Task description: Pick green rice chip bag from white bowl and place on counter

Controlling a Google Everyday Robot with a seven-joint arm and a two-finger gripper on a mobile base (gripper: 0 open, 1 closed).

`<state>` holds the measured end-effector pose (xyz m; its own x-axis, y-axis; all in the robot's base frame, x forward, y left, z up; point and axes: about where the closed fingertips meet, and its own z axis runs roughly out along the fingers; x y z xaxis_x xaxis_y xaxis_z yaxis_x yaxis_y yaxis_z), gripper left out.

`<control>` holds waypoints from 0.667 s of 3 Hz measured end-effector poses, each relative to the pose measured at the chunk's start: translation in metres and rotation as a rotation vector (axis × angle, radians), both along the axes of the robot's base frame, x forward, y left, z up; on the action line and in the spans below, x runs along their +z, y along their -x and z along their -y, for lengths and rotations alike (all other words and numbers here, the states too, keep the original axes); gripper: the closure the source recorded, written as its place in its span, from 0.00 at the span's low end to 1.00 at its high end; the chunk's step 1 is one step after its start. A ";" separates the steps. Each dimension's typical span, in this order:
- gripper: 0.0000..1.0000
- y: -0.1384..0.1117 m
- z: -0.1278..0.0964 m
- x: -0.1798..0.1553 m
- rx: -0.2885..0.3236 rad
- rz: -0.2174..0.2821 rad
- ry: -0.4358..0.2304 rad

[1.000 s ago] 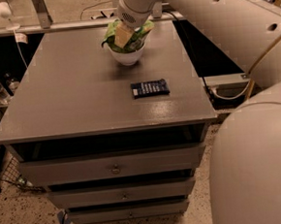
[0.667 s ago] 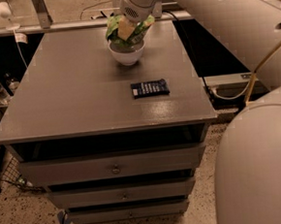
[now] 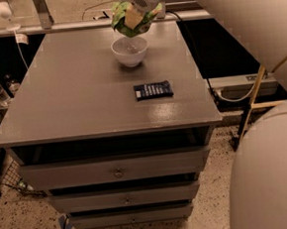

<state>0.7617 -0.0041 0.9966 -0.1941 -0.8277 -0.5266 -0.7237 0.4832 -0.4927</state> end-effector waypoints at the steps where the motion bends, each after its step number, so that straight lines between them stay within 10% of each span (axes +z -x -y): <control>1: 1.00 0.003 0.008 0.007 0.004 0.016 -0.004; 2: 1.00 0.028 -0.001 0.018 0.118 0.029 -0.051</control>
Offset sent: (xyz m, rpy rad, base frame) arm -0.0527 0.0082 0.0288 0.0885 -0.0412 0.2268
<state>0.7338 -0.0032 1.0144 -0.0808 -0.8160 -0.5724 -0.7630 0.4201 -0.4912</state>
